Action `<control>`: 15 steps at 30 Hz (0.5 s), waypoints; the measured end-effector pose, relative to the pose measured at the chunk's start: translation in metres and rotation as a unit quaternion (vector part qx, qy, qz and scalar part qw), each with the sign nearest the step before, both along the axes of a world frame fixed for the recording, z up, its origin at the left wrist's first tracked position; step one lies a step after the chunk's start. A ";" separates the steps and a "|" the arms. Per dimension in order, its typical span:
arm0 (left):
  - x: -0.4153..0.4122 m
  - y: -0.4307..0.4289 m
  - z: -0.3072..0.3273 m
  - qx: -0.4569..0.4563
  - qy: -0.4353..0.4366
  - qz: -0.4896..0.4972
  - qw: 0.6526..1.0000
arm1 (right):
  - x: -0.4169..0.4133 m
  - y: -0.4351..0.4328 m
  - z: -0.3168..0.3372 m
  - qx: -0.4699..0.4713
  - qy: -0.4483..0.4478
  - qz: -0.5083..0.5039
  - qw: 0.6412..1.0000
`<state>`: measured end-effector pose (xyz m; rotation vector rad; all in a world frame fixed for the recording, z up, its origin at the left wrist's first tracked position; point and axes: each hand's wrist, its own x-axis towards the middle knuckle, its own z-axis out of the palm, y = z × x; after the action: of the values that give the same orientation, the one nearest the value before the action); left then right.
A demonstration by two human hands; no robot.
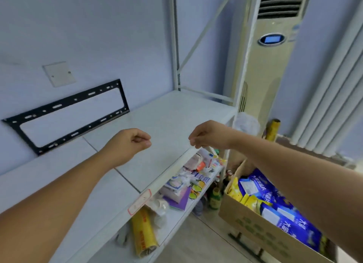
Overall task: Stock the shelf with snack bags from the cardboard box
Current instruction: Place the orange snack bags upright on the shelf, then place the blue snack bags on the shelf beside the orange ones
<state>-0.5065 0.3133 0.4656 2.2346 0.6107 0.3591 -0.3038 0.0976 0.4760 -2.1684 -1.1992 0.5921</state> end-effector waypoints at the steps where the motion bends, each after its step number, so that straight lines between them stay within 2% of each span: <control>1: 0.021 -0.017 -0.002 0.001 -0.002 -0.027 1.000 | 0.009 -0.026 -0.002 -0.010 -0.004 -0.022 1.000; 6: 0.107 -0.099 -0.011 -0.001 0.005 -0.148 0.989 | 0.037 -0.139 -0.008 -0.037 -0.038 -0.114 0.992; 15: 0.209 -0.190 -0.045 -0.020 0.054 -0.285 0.957 | 0.063 -0.259 -0.046 -0.080 -0.003 -0.234 0.969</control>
<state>-0.2977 0.1232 0.4204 2.2811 0.0082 -0.0696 -0.2407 -0.1610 0.4298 -2.4745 -0.6179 0.4875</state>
